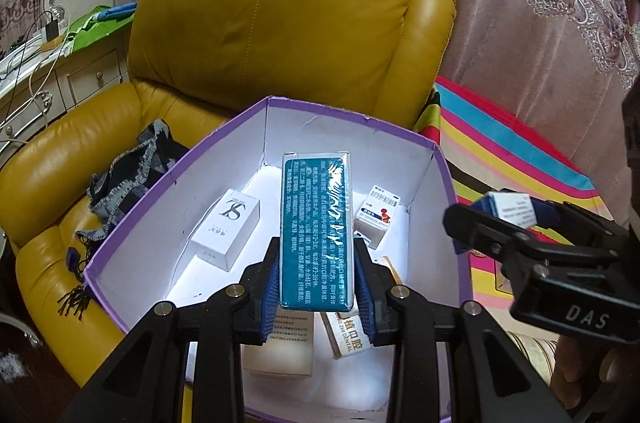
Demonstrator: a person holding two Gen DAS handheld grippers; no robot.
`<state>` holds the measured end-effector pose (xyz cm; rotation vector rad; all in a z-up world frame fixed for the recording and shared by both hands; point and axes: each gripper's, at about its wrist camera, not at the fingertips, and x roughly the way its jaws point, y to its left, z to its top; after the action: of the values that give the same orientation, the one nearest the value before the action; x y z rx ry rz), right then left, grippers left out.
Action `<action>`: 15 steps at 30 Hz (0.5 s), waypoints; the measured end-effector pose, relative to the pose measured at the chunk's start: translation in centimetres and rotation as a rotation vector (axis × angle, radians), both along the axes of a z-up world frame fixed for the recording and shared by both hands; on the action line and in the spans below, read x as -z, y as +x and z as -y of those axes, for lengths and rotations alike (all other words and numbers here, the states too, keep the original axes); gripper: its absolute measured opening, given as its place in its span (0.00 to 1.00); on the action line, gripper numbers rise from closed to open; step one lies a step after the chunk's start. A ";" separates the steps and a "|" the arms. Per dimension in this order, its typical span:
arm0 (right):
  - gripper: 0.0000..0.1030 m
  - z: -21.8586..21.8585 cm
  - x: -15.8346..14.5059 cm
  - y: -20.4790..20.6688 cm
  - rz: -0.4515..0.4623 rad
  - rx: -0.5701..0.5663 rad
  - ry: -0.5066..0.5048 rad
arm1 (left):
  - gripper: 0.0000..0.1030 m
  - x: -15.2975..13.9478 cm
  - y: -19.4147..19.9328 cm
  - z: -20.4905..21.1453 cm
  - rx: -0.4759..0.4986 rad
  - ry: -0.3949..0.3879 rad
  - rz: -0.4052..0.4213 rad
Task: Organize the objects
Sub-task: 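Carry the blue pack and white leaflet box into the storage box and release, then return both open tools from the storage box to the cloth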
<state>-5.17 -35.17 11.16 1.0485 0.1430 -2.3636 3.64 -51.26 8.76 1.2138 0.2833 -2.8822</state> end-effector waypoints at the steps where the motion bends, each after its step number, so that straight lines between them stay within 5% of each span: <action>1: 0.77 0.2 0.1 -0.2 0.006 -0.005 -0.003 | 0.33 0.2 0.0 0.0 0.001 0.001 0.005; 8: 0.90 0.5 0.8 -0.7 0.029 -0.028 -0.002 | 0.34 1.0 -0.2 -0.5 0.014 0.004 0.030; 15: 0.90 -1.2 0.7 -0.8 0.032 0.007 -0.019 | 0.35 1.3 -0.2 -1.0 0.026 0.005 0.048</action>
<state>-6.01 -34.01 10.43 1.0791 0.1049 -2.3491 3.41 -50.22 7.46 1.2943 0.2772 -2.8711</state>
